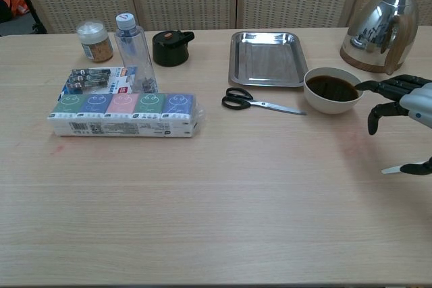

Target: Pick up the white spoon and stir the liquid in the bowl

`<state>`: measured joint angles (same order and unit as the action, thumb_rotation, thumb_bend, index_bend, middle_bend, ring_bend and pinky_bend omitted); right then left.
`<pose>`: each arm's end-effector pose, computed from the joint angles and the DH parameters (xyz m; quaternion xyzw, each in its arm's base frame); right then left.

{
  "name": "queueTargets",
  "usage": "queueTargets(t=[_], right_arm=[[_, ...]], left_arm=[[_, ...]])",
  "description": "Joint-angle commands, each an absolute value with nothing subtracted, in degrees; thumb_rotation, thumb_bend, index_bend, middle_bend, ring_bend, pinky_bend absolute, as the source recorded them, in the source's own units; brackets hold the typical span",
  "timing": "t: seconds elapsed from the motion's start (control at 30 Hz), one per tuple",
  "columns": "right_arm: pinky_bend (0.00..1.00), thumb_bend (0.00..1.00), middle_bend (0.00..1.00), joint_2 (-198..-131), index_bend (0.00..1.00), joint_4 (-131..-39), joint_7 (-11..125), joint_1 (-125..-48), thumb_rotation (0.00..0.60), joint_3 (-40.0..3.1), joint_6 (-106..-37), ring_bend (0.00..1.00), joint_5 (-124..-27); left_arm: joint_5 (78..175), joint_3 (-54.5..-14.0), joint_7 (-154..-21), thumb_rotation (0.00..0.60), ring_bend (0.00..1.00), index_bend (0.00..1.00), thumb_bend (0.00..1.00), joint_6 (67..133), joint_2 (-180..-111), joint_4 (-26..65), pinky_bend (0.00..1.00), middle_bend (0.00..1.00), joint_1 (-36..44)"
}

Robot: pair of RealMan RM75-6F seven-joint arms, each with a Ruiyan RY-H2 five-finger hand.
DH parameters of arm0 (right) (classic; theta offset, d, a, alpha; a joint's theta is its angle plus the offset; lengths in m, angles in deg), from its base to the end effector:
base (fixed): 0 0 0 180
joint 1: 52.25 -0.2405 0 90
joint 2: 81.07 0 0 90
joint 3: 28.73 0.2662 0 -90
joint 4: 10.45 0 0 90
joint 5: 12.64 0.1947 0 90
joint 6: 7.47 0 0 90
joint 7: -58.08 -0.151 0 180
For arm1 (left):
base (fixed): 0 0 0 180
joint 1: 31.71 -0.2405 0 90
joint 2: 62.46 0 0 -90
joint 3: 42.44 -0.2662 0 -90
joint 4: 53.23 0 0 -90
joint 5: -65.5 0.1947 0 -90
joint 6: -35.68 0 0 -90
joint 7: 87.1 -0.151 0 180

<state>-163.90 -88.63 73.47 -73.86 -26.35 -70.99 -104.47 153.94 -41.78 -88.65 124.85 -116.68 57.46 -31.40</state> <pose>-0.2667 -0.2623 0.0303 0.7862 -0.2806 0.3092 0.4556 -0.2693 0.1545 0.2085 -0.5625 -0.4270 -0.4179 0.5715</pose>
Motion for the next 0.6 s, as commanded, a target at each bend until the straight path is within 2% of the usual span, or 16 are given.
queueTargets(t=[0.03, 0.3, 0.37, 0.43, 0.6], right_arm=[[0.00, 0.21, 0.00, -164.3, 0.37, -87.0, 73.6, -73.8, 0.600, -27.0, -70.9, 0.00, -104.0], [0.00, 0.21, 0.00, -166.6, 0.37, -82.1, 73.3, -73.8, 0.600, -27.4, -70.5, 0.00, -102.3], [0.00, 0.25, 0.00, -167.1, 0.37, -81.3, 72.5, -73.7, 0.600, -27.2, -70.1, 0.00, -101.0], [0.00, 0.27, 0.00, -167.3, 0.37, -81.0, 72.2, -73.8, 0.600, -27.1, -69.7, 0.00, -100.4], [0.00, 0.27, 0.00, -167.4, 0.37, -81.4, 72.2, -74.1, 0.600, -26.9, -68.3, 0.00, -98.3]], left_arm=[[154.1, -41.8, -88.9, 0.600, 0.00, 0.00, 0.00, 124.8, -116.8, 57.5, 0.00, 0.00, -31.4], [154.1, -42.0, -89.1, 0.600, 0.00, 0.00, 0.00, 124.6, -116.8, 57.6, 0.00, 0.00, -31.4], [154.0, -41.9, -88.9, 0.600, 0.00, 0.00, 0.00, 124.6, -116.8, 57.6, 0.00, 0.00, -31.4], [153.9, -42.0, -88.6, 0.600, 0.00, 0.00, 0.00, 124.3, -116.7, 57.6, 0.00, 0.00, -31.3], [154.1, -42.2, -88.2, 0.600, 0.00, 0.00, 0.00, 123.8, -116.3, 57.7, 0.00, 0.00, -31.1]])
